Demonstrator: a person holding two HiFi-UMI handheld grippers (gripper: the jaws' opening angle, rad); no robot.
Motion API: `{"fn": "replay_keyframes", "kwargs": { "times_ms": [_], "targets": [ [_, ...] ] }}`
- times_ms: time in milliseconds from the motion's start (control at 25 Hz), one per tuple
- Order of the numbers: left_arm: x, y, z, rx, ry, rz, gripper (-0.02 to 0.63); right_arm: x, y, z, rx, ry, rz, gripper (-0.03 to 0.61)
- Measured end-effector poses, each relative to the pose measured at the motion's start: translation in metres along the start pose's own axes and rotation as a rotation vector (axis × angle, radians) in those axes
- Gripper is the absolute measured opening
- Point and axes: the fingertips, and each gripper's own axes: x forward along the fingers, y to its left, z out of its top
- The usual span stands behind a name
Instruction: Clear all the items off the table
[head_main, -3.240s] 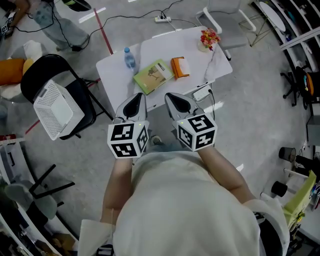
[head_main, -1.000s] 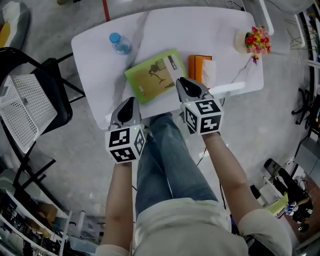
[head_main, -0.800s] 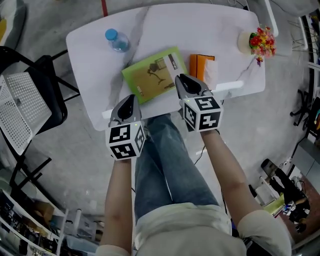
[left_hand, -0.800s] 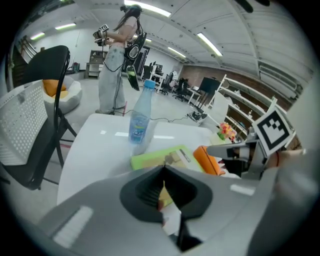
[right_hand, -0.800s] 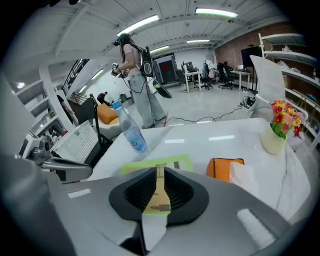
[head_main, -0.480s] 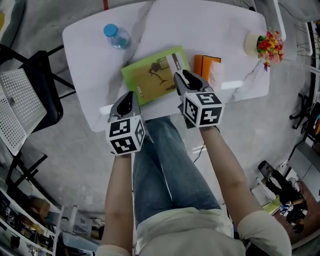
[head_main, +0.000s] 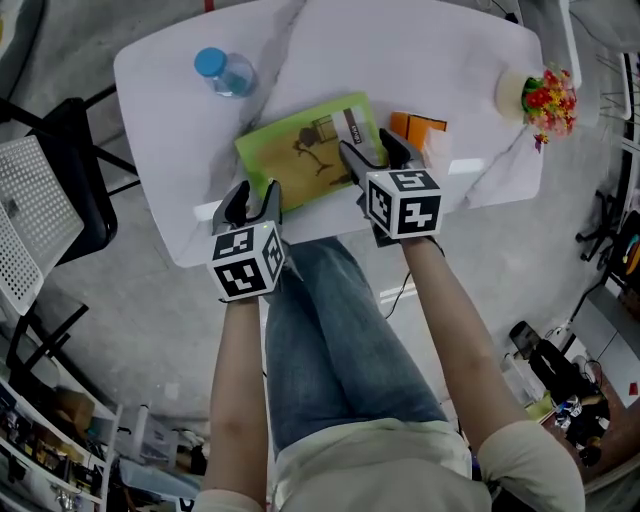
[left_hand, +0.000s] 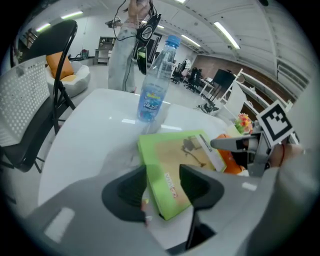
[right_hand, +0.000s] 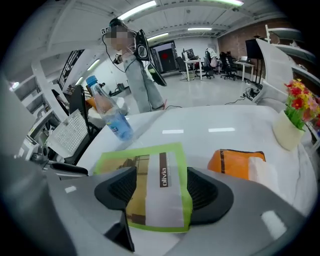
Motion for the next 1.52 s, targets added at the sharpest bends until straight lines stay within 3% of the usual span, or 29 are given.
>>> {"fn": "replay_keyframes", "kwargs": {
  "times_ms": [280, 360, 560, 1080, 1400, 1520],
  "targets": [
    [0.019, -0.008, -0.005, -0.019, 0.064, -0.044, 0.341, 0.017, -0.001, -0.006, -0.004, 0.078, 0.043, 0.402],
    [0.024, -0.012, -0.007, -0.024, 0.086, -0.064, 0.407, 0.021, 0.000, -0.007, -0.002, 0.098, 0.055, 0.436],
    [0.032, -0.018, -0.008, -0.028, 0.109, -0.079, 0.440, 0.028, 0.004, -0.009, -0.009, 0.133, 0.079, 0.471],
    [0.049, -0.019, -0.010, -0.047, 0.150, -0.055, 0.474, 0.044, 0.004, -0.016, -0.005, 0.223, 0.042, 0.499],
    [0.049, -0.014, -0.010, -0.046, 0.131, -0.004, 0.435, 0.044, 0.004, -0.019, -0.004, 0.260, 0.055, 0.497],
    [0.048, -0.011, -0.007, -0.064, 0.125, -0.015, 0.407, 0.039, 0.002, -0.017, -0.007, 0.256, 0.068, 0.447]
  ]
}}
